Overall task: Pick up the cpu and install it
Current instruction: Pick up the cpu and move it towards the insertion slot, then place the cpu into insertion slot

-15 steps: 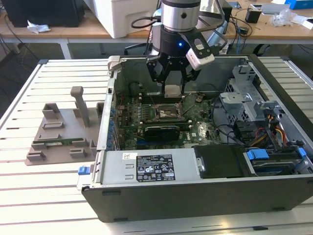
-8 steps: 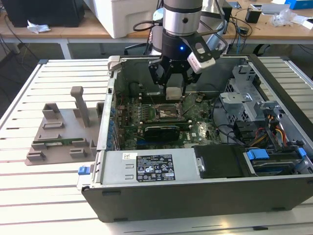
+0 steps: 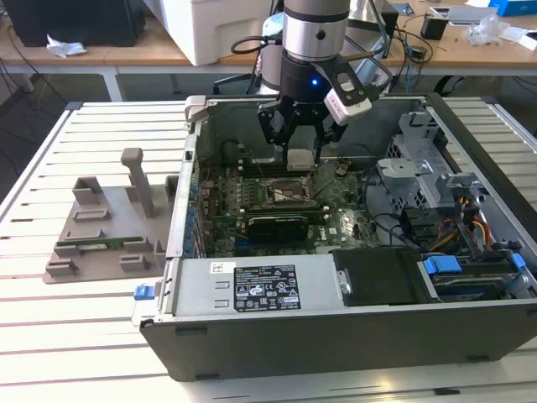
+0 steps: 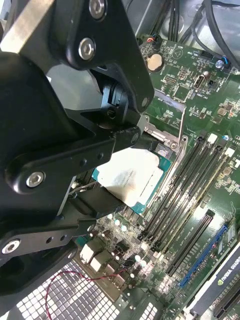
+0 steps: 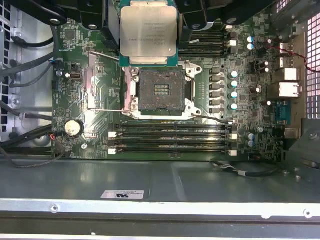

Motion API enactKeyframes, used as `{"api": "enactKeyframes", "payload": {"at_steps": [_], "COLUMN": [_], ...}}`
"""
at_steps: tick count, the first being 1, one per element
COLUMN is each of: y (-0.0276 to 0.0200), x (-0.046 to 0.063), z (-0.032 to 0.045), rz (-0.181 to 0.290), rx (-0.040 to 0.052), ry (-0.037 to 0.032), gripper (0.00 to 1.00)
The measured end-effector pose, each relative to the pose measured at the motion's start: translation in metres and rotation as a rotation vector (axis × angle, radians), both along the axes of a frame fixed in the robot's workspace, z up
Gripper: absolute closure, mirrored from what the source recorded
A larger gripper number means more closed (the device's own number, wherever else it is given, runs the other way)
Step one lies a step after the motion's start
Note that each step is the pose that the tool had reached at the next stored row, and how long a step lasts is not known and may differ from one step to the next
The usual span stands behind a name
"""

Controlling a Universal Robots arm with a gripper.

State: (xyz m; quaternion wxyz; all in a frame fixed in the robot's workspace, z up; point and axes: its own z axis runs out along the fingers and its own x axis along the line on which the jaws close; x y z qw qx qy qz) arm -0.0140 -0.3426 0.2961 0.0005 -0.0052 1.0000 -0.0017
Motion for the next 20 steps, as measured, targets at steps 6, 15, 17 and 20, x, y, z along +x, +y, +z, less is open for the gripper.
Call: {"api": "enactKeyframes", "payload": {"at_steps": [6, 15, 17, 20], "y": [0.0000, 0.0000, 0.0000, 0.0000], "x": [0.0001, 0.0001, 0.0002, 0.0002], "z": [-0.0001, -0.0004, -0.0006, -0.0009], "rz": [-0.068, -0.277, -0.290, -0.309], "rx": [-0.0007, -0.0044, -0.0053, -0.0064], "ry": [0.0000, 0.0000, 0.0000, -0.0003], "gripper": [0.45, 0.45, 0.45, 0.45]}}
